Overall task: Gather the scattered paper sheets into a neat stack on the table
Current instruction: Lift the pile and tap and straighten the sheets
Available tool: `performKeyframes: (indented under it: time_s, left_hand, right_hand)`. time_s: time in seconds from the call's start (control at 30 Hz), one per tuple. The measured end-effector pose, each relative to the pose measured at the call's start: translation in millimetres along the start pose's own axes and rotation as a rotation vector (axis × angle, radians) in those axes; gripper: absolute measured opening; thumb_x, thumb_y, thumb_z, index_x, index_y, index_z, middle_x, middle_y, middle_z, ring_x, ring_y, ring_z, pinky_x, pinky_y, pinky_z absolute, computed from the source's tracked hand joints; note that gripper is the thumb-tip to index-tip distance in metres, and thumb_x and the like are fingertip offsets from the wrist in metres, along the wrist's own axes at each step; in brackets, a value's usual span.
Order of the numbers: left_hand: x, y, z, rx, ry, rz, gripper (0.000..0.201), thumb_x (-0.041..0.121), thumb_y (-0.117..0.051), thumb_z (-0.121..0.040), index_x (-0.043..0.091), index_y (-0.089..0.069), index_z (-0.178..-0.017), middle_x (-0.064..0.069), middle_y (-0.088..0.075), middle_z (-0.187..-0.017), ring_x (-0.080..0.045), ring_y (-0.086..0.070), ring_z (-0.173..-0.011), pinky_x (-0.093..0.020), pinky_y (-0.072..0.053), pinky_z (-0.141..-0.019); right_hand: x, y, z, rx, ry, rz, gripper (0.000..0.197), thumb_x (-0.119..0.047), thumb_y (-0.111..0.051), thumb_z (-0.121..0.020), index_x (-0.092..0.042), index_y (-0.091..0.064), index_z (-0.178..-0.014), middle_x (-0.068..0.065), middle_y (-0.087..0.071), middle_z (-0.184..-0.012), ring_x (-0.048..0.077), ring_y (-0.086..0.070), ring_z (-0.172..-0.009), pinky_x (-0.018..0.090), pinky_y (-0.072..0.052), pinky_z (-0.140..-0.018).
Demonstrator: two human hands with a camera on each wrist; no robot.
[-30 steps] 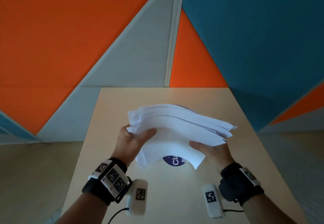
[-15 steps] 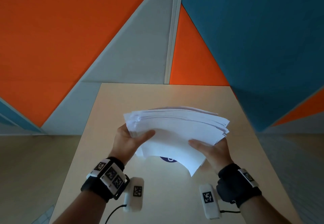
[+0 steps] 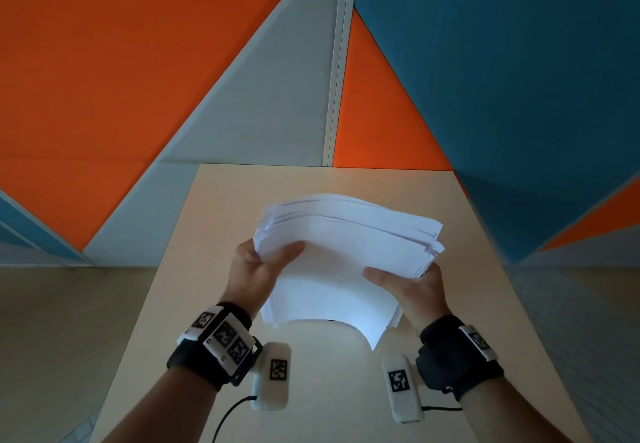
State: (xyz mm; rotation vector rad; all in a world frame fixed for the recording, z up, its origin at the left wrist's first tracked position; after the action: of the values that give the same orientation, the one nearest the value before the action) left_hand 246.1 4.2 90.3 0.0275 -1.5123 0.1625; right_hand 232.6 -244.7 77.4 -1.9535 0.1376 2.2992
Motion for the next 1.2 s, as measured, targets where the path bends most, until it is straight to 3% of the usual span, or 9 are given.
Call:
performKeyframes:
  time_s: [0.13,0.23,0.33,0.47,0.67,0.8,0.93,1.07,1.2]
  left_hand:
    - [8,1,6,0.046,-0.069,-0.035,0.015,0.015,-0.075,-0.08,0.013,-0.074,-0.095,-0.005,-0.077,-0.092,-0.022,-0.074,-0.087,-0.042,-0.06,-0.077]
    - [3,5,8,0.075,-0.065,-0.093,0.018,0.017,-0.078,-0.077,0.019,-0.072,-0.094,0.0,-0.078,-0.091,-0.018,-0.074,-0.085,-0.045,-0.059,-0.08]
    - [8,4,8,0.073,-0.079,-0.083,0.025,0.021,-0.08,-0.074,0.021,-0.071,-0.097,0.0,-0.077,-0.095,-0.018,-0.073,-0.089,-0.046,-0.058,-0.083]
    - [29,0,5,0.079,-0.137,0.031,0.04,0.039,-0.072,-0.073,0.016,-0.066,-0.105,-0.005,-0.074,-0.099,-0.027,-0.069,-0.095,-0.045,-0.053,-0.089]
    - [47,-5,-7,0.197,-0.172,-0.032,0.036,0.051,-0.058,-0.076,0.019,-0.069,-0.087,0.001,-0.062,-0.078,-0.012,-0.054,-0.076,-0.03,-0.041,-0.073]
    - [37,-2,-9,0.207,-0.124,-0.034,0.017,0.03,-0.059,-0.08,0.017,-0.069,-0.081,0.006,-0.064,-0.075,-0.013,-0.056,-0.075,-0.029,-0.041,-0.073]
    - [33,0,-7,0.199,-0.12,-0.041,0.023,0.033,-0.056,-0.083,0.014,-0.069,-0.083,0.009,-0.066,-0.079,-0.01,-0.058,-0.079,-0.025,-0.043,-0.075]
    - [32,-1,-7,0.214,-0.122,-0.046,0.017,0.031,-0.062,-0.081,0.015,-0.069,-0.082,0.012,-0.066,-0.075,-0.007,-0.058,-0.074,-0.024,-0.042,-0.074]
    - [38,-4,-9,0.225,-0.151,-0.03,0.013,0.028,-0.061,-0.083,0.018,-0.068,-0.077,0.012,-0.066,-0.071,-0.01,-0.059,-0.072,-0.027,-0.043,-0.072]
  right_hand:
    - [-4,3,-1,0.025,0.015,-0.015,0.021,0.001,-0.085,-0.069,-0.011,-0.076,-0.083,0.006,-0.079,-0.086,0.023,-0.076,-0.077,0.037,-0.062,-0.064]
    - [3,4,0,0.007,-0.02,0.045,0.021,-0.001,-0.084,-0.07,-0.007,-0.076,-0.088,0.007,-0.079,-0.087,0.027,-0.076,-0.083,0.04,-0.062,-0.072]
    - [9,5,1,-0.006,-0.057,0.079,0.019,-0.003,-0.085,-0.07,-0.007,-0.076,-0.086,0.01,-0.079,-0.086,0.032,-0.075,-0.081,0.051,-0.061,-0.075]
    - [15,7,1,0.014,-0.113,0.092,0.016,-0.004,-0.086,-0.069,-0.011,-0.075,-0.078,0.014,-0.077,-0.081,0.039,-0.073,-0.076,0.066,-0.056,-0.06]
    - [4,4,1,-0.041,-0.03,0.046,0.03,0.007,-0.084,-0.067,-0.022,-0.078,-0.073,0.008,-0.079,-0.081,0.026,-0.076,-0.077,0.043,-0.061,-0.069]
    - [15,7,1,-0.027,-0.089,0.056,0.025,0.001,-0.087,-0.065,-0.019,-0.077,-0.077,0.011,-0.078,-0.083,0.029,-0.075,-0.076,0.048,-0.061,-0.062]
    - [19,7,2,-0.023,-0.094,0.043,0.026,0.006,-0.084,-0.067,-0.019,-0.078,-0.074,0.01,-0.078,-0.08,0.027,-0.073,-0.073,0.039,-0.059,-0.061]
    - [21,6,-1,-0.014,-0.115,0.056,0.023,0.002,-0.085,-0.066,-0.017,-0.077,-0.077,0.014,-0.077,-0.082,0.03,-0.073,-0.073,0.05,-0.059,-0.063]
    - [12,8,-7,-0.013,-0.038,0.031,0.027,0.009,-0.082,-0.067,-0.016,-0.076,-0.074,0.006,-0.079,-0.079,0.023,-0.074,-0.074,0.039,-0.058,-0.068]
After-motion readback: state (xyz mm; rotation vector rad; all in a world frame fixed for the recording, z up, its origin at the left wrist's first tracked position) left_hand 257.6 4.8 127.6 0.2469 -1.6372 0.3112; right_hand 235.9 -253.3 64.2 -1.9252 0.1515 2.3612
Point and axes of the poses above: each hand's wrist, its own z-axis away from the middle knuckle, its own y-axis out of the back of the hand, x = y × z, the point moved 5 cm from there along -z, towards the middle knuckle
